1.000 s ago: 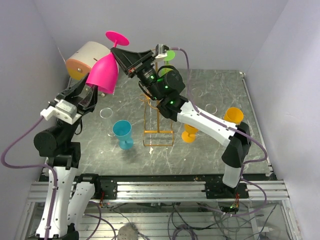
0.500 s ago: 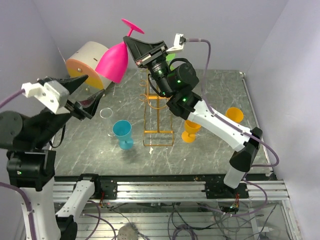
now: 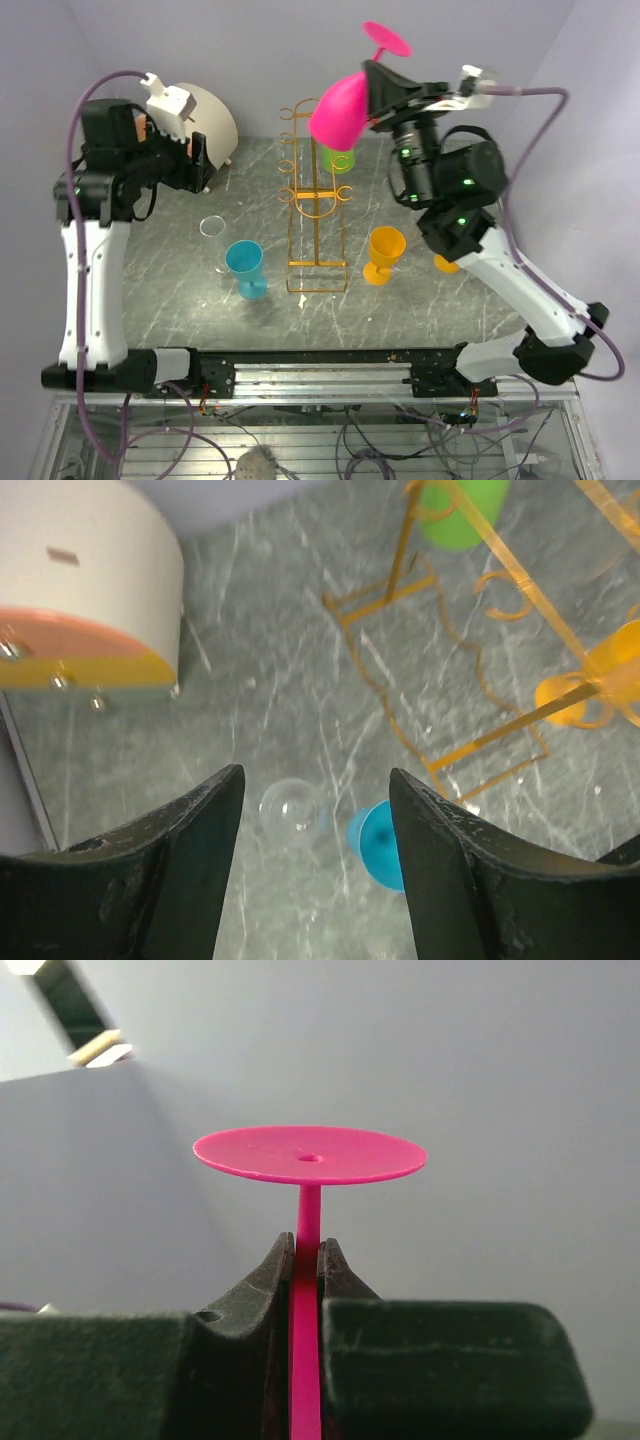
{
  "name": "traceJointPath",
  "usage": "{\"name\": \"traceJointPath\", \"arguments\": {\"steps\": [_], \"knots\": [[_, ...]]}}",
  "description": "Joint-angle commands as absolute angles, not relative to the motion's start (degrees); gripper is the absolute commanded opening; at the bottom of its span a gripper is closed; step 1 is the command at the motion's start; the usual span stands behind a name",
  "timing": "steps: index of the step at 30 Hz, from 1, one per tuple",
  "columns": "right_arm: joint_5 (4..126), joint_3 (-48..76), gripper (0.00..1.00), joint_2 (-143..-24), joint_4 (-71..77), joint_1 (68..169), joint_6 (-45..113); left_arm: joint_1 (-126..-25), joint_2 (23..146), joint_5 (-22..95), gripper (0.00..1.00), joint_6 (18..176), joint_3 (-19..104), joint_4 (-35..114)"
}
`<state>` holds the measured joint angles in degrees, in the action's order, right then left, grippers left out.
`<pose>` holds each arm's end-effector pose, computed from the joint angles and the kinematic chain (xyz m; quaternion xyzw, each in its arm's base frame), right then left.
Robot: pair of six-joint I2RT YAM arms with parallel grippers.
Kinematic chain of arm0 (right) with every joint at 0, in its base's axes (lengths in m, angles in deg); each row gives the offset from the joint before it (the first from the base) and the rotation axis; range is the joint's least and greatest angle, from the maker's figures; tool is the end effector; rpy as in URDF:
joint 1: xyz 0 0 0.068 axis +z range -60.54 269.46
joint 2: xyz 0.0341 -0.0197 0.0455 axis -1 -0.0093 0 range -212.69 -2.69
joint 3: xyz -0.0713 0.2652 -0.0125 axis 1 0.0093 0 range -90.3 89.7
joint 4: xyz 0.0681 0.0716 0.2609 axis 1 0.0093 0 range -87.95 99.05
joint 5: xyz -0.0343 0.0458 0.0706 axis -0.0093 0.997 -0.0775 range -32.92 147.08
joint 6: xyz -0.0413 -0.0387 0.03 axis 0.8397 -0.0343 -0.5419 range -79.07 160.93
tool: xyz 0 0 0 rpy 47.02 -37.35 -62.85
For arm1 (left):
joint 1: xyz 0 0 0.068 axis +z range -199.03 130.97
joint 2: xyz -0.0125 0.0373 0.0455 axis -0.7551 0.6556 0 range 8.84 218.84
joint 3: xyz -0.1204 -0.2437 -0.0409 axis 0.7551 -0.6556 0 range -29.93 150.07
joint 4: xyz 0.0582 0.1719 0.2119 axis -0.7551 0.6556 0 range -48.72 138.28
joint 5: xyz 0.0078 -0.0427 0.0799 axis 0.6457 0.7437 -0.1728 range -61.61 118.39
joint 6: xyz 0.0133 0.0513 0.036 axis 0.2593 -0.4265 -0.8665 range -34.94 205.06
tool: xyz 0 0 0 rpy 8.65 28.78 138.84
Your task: Place the wine glass upside down on the wine glass rack
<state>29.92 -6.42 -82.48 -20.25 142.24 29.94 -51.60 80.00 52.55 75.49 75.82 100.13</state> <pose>0.2003 0.2261 0.5809 0.0474 0.4691 0.3762 0.7976 0.2246 -0.0305 0.5154 0.1998 0.8047 -0.1430 0.5404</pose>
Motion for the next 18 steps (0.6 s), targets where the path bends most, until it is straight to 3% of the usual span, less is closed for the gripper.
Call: {"name": "traceJointPath", "arguments": {"steps": [1, 10, 14, 18], "knots": [[25.35, -1.26, 0.00, -76.37, -15.26, 135.26, 42.82, -51.64, 84.55, 47.27, 0.68, 74.67, 75.65, 106.28], [36.61, 11.24, 0.00, -74.01, -10.21, 122.97, 47.38, -49.19, 88.21, 40.33, 0.64, 77.79, 68.07, 99.87], [44.51, 17.67, 0.00, -75.12, -16.14, 120.97, 50.55, -40.06, 90.35, 46.04, 0.64, 78.59, 68.23, 100.48], [52.89, 18.90, 0.00, -79.16, -16.25, 118.08, 51.36, -37.14, 89.30, 50.08, 0.64, 77.50, 64.93, 99.86]]}}
